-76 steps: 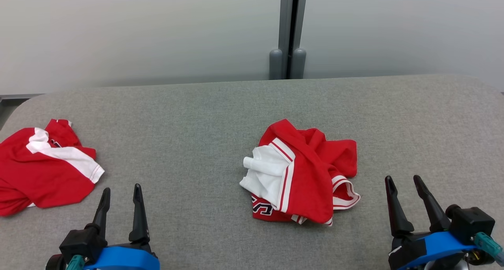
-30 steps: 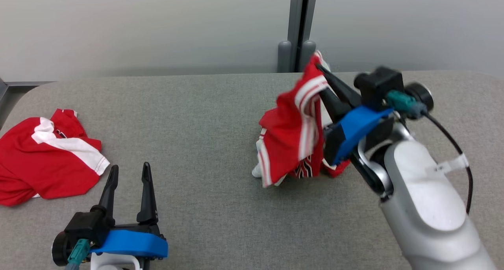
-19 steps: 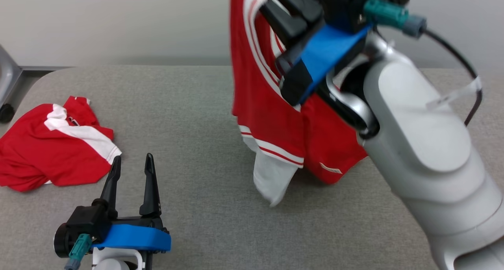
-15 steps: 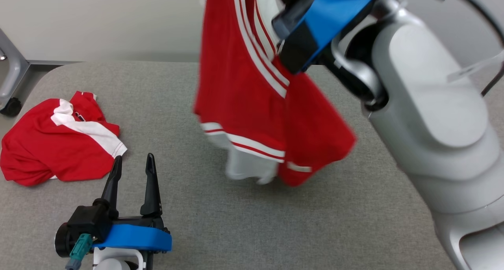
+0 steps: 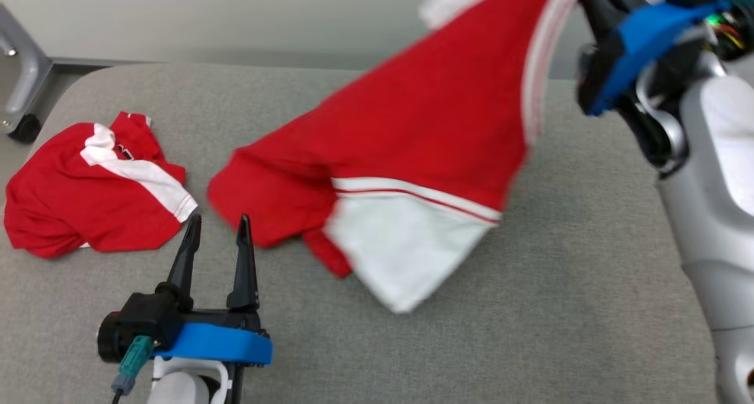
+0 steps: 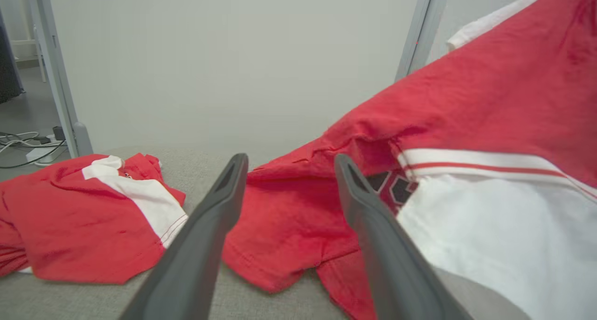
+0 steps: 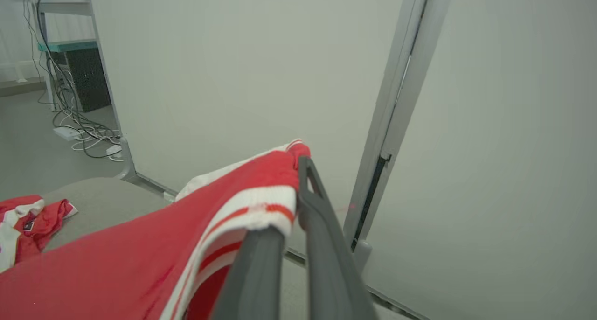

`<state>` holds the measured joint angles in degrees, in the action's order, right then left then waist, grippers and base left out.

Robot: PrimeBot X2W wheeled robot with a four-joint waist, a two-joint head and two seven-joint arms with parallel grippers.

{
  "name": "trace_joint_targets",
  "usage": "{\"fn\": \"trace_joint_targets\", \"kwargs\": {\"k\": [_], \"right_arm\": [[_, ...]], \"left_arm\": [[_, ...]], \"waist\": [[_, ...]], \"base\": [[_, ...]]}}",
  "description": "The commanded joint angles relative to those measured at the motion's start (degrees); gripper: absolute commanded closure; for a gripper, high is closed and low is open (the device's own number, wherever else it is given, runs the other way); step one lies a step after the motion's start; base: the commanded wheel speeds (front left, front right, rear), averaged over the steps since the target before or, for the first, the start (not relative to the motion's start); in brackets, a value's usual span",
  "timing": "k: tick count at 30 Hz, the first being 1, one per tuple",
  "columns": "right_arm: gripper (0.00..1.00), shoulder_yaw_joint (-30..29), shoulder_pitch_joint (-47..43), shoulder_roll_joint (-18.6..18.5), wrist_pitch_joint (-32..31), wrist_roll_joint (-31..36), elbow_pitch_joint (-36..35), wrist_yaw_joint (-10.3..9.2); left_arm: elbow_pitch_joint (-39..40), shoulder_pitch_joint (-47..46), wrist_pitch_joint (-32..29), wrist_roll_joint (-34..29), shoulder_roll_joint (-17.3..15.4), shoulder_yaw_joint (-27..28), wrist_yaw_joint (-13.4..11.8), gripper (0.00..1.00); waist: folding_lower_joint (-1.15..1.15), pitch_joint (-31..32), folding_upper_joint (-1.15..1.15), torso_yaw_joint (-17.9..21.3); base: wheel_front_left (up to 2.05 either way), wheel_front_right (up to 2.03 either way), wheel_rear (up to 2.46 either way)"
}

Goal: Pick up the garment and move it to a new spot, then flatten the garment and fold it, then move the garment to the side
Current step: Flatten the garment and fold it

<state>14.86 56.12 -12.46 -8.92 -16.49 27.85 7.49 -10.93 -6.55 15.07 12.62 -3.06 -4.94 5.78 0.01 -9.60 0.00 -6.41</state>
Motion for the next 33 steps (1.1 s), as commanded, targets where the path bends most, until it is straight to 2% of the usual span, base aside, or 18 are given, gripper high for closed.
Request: {"fn": "trace_joint_targets", "kwargs": {"k": [1, 5, 10, 11, 12, 18, 25, 27, 30, 31, 33], "right_arm": [[1.0, -2.8, -2.2, -1.7, 1.2, 1.2, 3.2, 0.01], [1.0, -9.5, -3.8, -4.9, 5.5, 4.4, 10.6, 0.01], [1.0, -15.5, -2.4, -7.2, 10.5, 9.1, 17.5, 0.01], [0.42, -16.2, -2.3, -7.5, 10.8, 9.9, 19.0, 0.01], [0.0, -16.9, -2.3, -7.5, 11.1, 10.4, 20.3, 0.01], [0.0, -16.7, -3.4, -7.0, 8.8, 13.1, 27.2, 0.01], [0.0, -8.9, -8.4, -4.2, 11.2, 10.9, 27.0, 0.01], [0.0, -1.9, -12.0, -2.7, 12.3, 7.9, 23.5, 0.01], [0.0, 6.4, -17.1, -3.2, 13.0, 5.7, 17.4, 0.01], [0.0, 6.4, -17.1, -3.2, 13.0, 5.7, 17.4, 0.01], [0.0, 12.7, -22.4, -4.2, 12.1, 2.6, 10.2, 0.01]], "left_arm": [[-0.1, -1.5, 0.2, 0.0, 0.1, -1.0, 0.4, 0.0], [0.5, -2.9, 0.2, 0.1, 0.1, -3.0, 0.8, 0.0], [1.1, -4.9, 0.2, 0.2, 0.1, -4.9, 1.1, 0.0], [1.1, -5.3, 0.2, 0.2, 0.2, -5.3, 1.2, 0.0], [1.0, -5.6, 0.2, 0.3, 0.2, -5.7, 1.2, 0.0], [-0.1, -5.3, 0.2, 0.6, 0.2, -6.2, 1.2, 0.0], [-1.0, -3.6, 0.2, 0.9, 0.2, -5.4, 0.6, 0.0], [-1.2, -2.7, 0.2, 0.7, 0.2, -4.6, 0.4, 0.0], [-1.2, -1.9, 0.2, 0.7, 0.2, -3.8, 0.2, 0.0], [-1.2, -1.9, 0.2, 0.7, 0.2, -3.8, 0.2, 0.0], [-0.6, -1.3, 0.2, 0.7, 0.2, -3.0, 0.1, 0.0]], "waist": [[-0.01, -1.6, 0.0, -1.6], [-0.01, -4.1, 0.0, -4.2], [-0.01, -6.9, 0.0, -7.2], [-0.01, -7.2, 0.0, -7.6], [-0.01, -7.4, 0.0, -7.9], [-0.01, -5.6, 0.0, -7.6], [-0.01, -1.6, 0.0, -4.8], [-0.01, -0.1, 0.0, -3.3], [-0.01, 0.7, 0.0, -2.0], [-0.01, 0.7, 0.0, -2.0], [-0.01, 0.8, 0.0, -1.1]], "base": [[0.0, 0.0, 0.0], [0.0, 0.0, 0.0], [0.0, 0.0, 0.0], [0.0, 0.0, 0.0], [0.0, 0.0, 0.0], [0.0, 0.0, 0.0], [0.0, 0.0, 0.0], [0.0, 0.0, 0.0], [0.0, 0.0, 0.0], [0.0, 0.0, 0.0], [0.0, 0.0, 0.0]]}}
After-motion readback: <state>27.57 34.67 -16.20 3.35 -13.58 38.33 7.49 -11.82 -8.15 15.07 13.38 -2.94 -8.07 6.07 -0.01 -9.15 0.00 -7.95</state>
